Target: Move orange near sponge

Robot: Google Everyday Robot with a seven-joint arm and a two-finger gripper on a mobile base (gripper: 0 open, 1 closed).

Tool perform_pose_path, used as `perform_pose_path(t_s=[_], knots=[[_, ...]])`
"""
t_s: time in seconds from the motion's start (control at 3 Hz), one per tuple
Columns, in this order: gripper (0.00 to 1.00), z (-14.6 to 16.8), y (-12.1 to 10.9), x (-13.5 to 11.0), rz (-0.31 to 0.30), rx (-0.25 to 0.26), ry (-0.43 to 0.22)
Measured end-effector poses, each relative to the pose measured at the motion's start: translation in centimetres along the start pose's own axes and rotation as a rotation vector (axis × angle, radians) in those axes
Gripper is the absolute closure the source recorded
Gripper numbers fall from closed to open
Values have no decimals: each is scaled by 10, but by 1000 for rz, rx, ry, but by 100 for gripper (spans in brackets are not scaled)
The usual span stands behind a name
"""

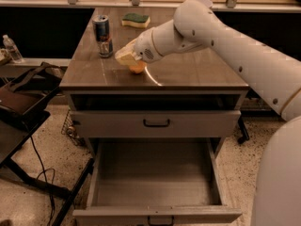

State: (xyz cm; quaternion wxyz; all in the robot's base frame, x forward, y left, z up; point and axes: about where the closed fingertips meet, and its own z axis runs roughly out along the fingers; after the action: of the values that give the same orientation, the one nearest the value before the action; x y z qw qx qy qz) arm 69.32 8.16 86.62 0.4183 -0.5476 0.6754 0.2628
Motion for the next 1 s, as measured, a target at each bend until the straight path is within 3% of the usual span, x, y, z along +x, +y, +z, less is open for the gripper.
perform_pose_path(t_s=[0.33,1.0], knots=[[87,0,0,0,0,0,0],[41,5,3,-1,-1,-10,0]])
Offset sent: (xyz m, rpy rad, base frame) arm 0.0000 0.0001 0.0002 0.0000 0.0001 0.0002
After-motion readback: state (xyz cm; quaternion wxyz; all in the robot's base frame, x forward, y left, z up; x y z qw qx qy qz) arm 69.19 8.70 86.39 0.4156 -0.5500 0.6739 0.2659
